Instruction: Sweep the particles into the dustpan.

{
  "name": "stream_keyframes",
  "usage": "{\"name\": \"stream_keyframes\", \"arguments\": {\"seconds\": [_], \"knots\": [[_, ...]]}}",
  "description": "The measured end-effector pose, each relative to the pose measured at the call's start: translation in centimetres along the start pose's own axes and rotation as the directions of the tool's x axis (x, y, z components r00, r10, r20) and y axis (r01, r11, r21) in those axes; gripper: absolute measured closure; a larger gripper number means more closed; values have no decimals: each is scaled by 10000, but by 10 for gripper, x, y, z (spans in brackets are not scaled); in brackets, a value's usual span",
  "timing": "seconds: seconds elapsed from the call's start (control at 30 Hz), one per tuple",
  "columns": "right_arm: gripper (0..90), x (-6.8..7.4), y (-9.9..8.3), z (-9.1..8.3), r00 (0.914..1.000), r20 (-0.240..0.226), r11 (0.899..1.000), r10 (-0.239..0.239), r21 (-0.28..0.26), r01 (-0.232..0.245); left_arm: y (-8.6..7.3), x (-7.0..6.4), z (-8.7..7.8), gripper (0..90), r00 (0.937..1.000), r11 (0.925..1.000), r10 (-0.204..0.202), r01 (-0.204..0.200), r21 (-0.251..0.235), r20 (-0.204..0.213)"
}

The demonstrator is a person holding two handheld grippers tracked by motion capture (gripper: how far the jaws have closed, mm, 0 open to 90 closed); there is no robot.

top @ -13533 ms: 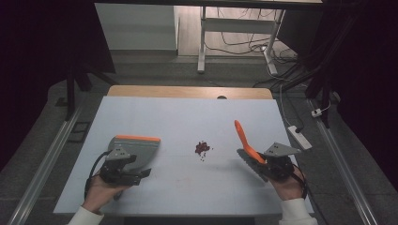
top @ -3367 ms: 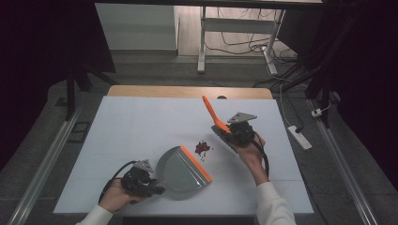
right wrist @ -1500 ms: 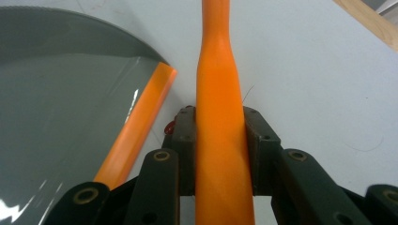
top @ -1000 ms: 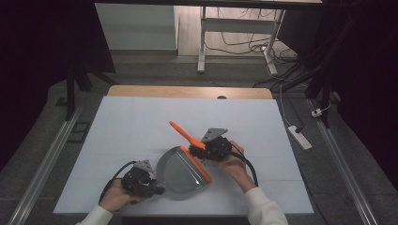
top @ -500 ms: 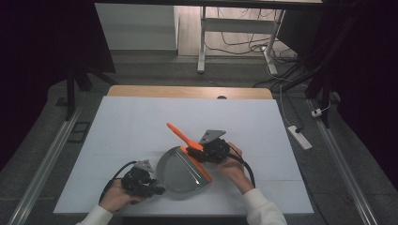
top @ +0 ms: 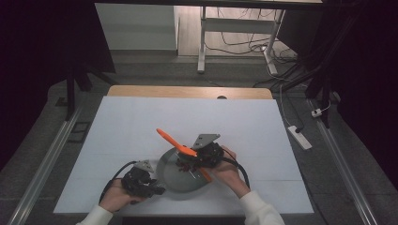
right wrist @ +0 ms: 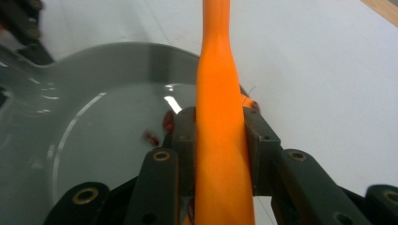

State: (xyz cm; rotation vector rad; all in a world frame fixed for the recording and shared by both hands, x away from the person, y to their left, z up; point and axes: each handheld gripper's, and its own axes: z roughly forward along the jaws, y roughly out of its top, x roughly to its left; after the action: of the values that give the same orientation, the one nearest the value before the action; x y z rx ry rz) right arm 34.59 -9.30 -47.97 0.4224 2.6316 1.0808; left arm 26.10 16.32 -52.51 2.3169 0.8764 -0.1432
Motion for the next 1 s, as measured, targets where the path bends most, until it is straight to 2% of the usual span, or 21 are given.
{"name": "stream_keyframes", "arguments": {"seconds": [0.07,0.1,0.13,0.17,0.2,0.23,0.3,0.4,0.57,0.77,0.9,1.0], "knots": [[699,-1,1,-3,9994,4,9988,342,-359,-342,0,0,0,617,10000,10000,3,-3,2,5],[699,-6,2,-9,9962,344,9946,798,-696,-773,0,0,0,617,10000,10000,7,-7,3,6],[698,-9,1,-12,9936,579,9923,970,-822,-921,0,0,0,617,10000,10000,8,-8,4,6],[698,-9,1,-12,9936,579,9923,970,-822,-921,0,0,0,617,10000,10000,11,-11,4,7],[698,-16,-1,-17,9874,913,9876,1291,-1015,-1197,0,0,0,617,10000,10000,14,-14,3,8],[698,-16,-1,-17,9874,913,9876,1291,-1015,-1197,0,0,0,617,10000,10000,12,-12,3,8],[698,-22,-5,-21,9802,1063,9817,1670,-1103,-1553,0,0,0,617,10000,10000,8,-8,3,9],[698,-30,-9,-22,9739,1204,9775,1921,-1117,-1790,0,0,0,617,10000,10000,8,-8,0,16],[698,-38,-10,-14,9709,1356,9780,1976,-945,-1858,0,0,0,617,10000,10000,-6,6,-12,4],[698,-45,-9,1,9732,1656,9870,1594,-476,-1536,-1,1,-2,617,10000,10000,-48,48,-19,-47],[698,-51,-6,14,9771,1634,9906,1362,-96,-1364,-3,3,-3,617,9999,9999,-135,135,-21,-62],[699,-54,-1,21,9782,1428,9885,1507,-80,-1511,-3,3,-4,617,9998,9998,-190,190,-35,-64]]}}
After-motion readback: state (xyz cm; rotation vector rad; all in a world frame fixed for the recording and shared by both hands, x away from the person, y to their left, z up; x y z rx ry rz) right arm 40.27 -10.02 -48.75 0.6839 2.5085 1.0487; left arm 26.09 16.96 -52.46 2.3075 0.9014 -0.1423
